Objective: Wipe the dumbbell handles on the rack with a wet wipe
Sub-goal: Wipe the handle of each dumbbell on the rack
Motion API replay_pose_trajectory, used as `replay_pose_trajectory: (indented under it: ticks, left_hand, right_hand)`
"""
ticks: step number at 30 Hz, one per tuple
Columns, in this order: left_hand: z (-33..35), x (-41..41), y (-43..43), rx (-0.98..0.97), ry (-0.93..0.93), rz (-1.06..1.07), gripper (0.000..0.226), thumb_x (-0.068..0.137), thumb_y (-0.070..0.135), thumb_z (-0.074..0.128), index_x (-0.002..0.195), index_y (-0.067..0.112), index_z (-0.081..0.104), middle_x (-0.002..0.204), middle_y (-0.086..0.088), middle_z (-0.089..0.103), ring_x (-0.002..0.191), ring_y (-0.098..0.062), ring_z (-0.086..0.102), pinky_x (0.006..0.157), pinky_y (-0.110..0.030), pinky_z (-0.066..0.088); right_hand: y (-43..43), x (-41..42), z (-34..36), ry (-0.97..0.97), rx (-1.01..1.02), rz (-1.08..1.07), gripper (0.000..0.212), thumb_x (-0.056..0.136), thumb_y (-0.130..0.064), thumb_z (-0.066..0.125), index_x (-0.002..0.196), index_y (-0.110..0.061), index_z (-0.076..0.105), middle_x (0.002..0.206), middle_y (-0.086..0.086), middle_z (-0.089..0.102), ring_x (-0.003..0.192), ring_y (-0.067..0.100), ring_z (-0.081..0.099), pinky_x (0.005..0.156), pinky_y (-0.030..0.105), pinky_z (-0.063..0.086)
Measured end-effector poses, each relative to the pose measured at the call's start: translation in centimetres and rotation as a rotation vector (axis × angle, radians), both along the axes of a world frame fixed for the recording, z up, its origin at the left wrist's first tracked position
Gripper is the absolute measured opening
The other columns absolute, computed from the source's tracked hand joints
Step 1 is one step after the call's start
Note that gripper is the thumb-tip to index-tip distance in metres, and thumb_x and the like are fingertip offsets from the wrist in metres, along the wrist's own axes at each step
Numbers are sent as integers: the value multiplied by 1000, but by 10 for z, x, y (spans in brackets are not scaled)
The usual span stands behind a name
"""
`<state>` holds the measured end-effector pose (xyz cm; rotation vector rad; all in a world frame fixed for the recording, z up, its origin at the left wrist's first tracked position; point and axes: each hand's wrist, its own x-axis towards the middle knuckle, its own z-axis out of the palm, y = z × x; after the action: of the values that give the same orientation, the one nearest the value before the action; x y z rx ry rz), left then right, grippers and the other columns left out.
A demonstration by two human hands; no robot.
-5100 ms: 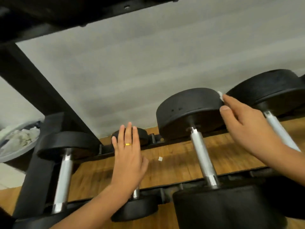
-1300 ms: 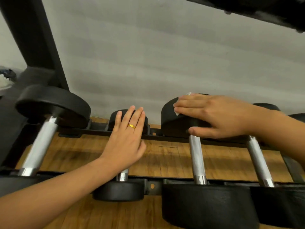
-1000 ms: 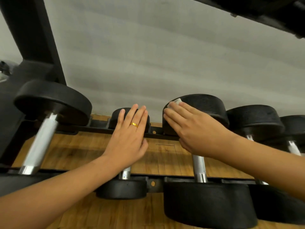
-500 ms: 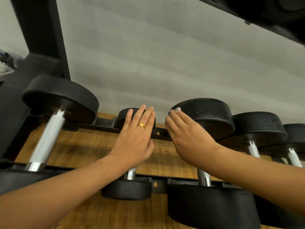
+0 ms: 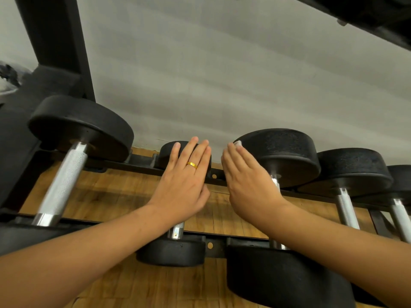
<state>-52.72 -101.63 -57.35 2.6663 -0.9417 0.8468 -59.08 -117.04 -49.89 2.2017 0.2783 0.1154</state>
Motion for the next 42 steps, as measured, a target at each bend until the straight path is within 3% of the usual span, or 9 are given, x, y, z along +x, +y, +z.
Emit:
replay_pose_trajectory:
  ticks: [4, 9, 14, 18, 28, 31, 34, 38, 42]
  left_hand:
    - [0, 0, 1, -4, 12, -7, 80, 89, 34, 61, 157, 1, 33, 165, -17, 31, 156, -33, 19, 126, -52, 2]
    - [0, 1, 2, -18, 30, -21, 79, 90, 36, 60, 156, 1, 35, 165, -17, 32, 156, -33, 19, 126, -50, -1]
    - [1, 2, 2, -14, 46, -19, 78, 91, 38, 57, 156, 1, 35, 163, -16, 33, 155, -34, 21, 125, -53, 7]
    - [1, 1, 2, -8, 70, -25, 82, 91, 37, 65, 157, 2, 31, 165, -16, 30, 156, -33, 17, 125, -55, 6]
    - [9, -3, 1, 3, 126, -9, 80, 94, 50, 41, 159, 4, 31, 168, -13, 24, 158, -30, 10, 126, -54, 4]
    - [6, -2, 3, 30, 106, 7, 82, 93, 51, 40, 158, 2, 30, 168, -15, 23, 158, -32, 9, 125, -57, 6]
    - [3, -2, -2, 18, 105, 18, 82, 92, 49, 45, 158, 2, 30, 168, -15, 22, 158, -31, 6, 125, -57, 4]
    - [0, -2, -6, -12, 102, 24, 81, 90, 44, 49, 157, 2, 31, 167, -15, 25, 158, -32, 11, 125, -59, 4]
    - [-2, -3, -6, -15, 91, 27, 82, 89, 43, 50, 158, 3, 30, 167, -15, 25, 158, -31, 11, 125, -59, 3]
  right_hand:
    - [-16, -12, 20, -20, 131, 37, 71, 104, -41, 20, 156, -1, -8, 164, 25, -6, 153, 39, -9, 125, 52, -2]
    - [-43, -28, 38, -156, 452, 74, 52, 108, -31, 30, 155, -9, 31, 160, 15, 32, 151, 30, 24, 121, 49, 26]
    - [-65, -27, 52, -293, 718, -1, 54, 107, -36, 31, 154, -10, 34, 159, 10, 36, 150, 24, 27, 124, 40, 22]
    - [-48, -8, 43, -212, 614, 111, 58, 105, -42, 33, 149, -7, 44, 152, 12, 45, 147, 29, 30, 122, 41, 16]
    - [-103, -42, 31, -466, 1056, 328, 30, 97, -6, 61, 126, -9, 68, 133, 10, 64, 127, 25, 57, 111, 38, 44]
    - [-110, -52, 35, -560, 1221, 340, 23, 97, -7, 62, 116, -10, 73, 120, 4, 69, 112, 15, 63, 99, 23, 49]
    - [-118, -71, 43, -556, 1462, 180, 22, 96, -13, 64, 115, -15, 74, 103, -5, 73, 96, 5, 66, 85, 14, 49]
    - [-135, -84, 27, -109, 2186, -420, 17, 90, -10, 71, 106, -11, 75, 98, 7, 77, 89, 14, 74, 74, 24, 59]
    - [-143, -61, -12, -36, 2434, -660, 17, 89, 0, 69, 106, 0, 73, 106, 19, 74, 90, 20, 74, 72, 27, 61]
